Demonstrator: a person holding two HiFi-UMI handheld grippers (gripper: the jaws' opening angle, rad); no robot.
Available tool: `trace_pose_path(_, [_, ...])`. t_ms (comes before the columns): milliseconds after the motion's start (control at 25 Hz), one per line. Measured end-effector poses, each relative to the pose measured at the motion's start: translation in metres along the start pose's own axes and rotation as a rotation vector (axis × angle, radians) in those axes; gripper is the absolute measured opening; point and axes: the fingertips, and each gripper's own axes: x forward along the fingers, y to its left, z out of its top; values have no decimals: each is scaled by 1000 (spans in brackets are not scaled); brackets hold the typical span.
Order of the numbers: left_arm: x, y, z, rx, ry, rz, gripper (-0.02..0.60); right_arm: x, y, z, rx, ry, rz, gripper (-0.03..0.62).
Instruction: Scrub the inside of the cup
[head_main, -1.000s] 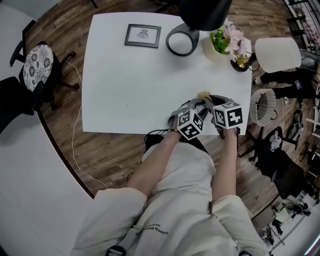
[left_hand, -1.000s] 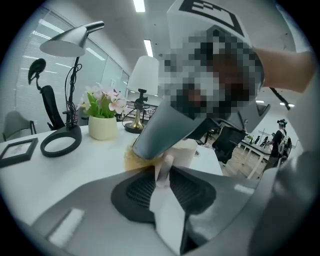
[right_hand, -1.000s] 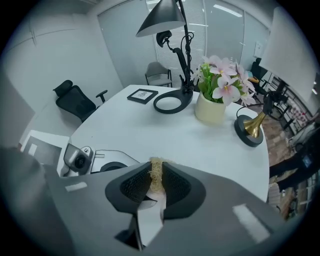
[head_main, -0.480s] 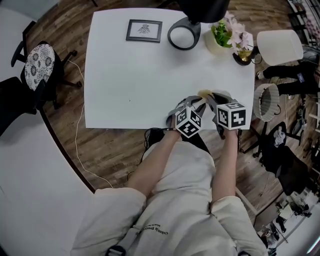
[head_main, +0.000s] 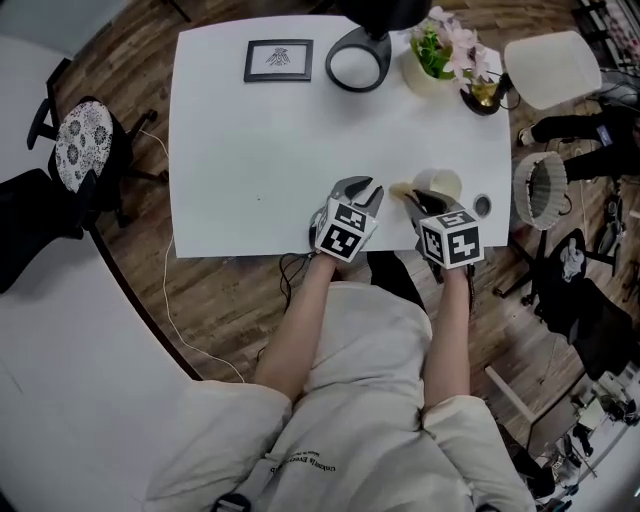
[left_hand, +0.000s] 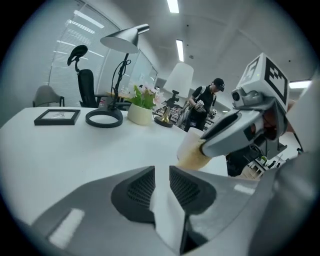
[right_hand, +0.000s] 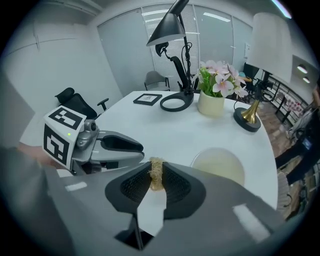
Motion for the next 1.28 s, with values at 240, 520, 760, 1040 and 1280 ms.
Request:
trace_pose_path(240, [6,-19,2,60,14,-19,89,-8,19,-20,8,-3,110,92])
trace_pose_path(520, [17,-45,13,140,18,-86,91,-24,4,-46,26,32,117,92])
trace_pose_path(760, [27,-87,12,218,26,-251,87,-34,-28,-51,98,16,10,92])
trace_pose_path(1040, [28,-110,18,271,11,-338,112,-37,-46,-57,227,-19,-58,92])
trace_pose_path(1280, [41,-124,12,360,61,-310,114,-36,-47,-55,268,-32,-64,92])
